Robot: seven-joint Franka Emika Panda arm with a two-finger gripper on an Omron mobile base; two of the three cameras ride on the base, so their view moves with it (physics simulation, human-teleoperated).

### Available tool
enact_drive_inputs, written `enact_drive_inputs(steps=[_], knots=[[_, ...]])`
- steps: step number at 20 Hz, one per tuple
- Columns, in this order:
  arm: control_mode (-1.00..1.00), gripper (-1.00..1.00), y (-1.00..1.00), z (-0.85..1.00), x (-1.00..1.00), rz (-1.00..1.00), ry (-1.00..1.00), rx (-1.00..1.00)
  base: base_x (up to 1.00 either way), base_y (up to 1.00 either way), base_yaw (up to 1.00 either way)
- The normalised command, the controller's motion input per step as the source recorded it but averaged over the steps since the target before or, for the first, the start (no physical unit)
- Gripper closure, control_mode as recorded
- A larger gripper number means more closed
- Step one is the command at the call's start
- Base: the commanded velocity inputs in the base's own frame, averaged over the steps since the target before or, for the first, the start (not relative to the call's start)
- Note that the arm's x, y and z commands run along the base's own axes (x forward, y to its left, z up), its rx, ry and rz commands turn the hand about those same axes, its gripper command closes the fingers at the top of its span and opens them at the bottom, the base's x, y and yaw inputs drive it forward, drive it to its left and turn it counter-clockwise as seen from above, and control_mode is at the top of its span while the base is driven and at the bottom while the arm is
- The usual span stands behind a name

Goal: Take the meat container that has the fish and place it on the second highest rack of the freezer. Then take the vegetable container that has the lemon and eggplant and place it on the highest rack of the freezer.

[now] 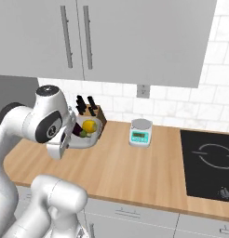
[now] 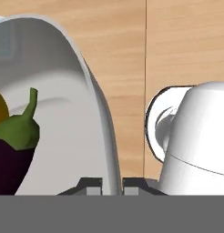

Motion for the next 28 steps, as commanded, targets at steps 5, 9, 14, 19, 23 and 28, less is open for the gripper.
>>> enact_drive_inputs(steps=[5,9,14,19,23,28], knots=[[-1.0,1.0,0.0,0.74,-0.2,-0.04,0.02,0.0,0.0,0.0,0.0],[-1.0,1.0,-0.27,0.39,-0.28,0.05,0.0,0.0,0.0,0.0,0.0],[-1.0,1.0,-0.23,0.18,-0.5,0.11,-0.03,0.0,0.0,0.0,0.0],[-1.0,1.0,0.03,0.16,-0.16,0.05,-0.09,0.0,0.0,0.0,0.0],[-1.0,1.0,0.16,0.0,0.0,0.0,-0.04,0.0,0.0,0.0,0.0],[-1.0,1.0,0.19,0.0,0.0,0.0,-0.01,-0.01,0.0,0.0,0.0]])
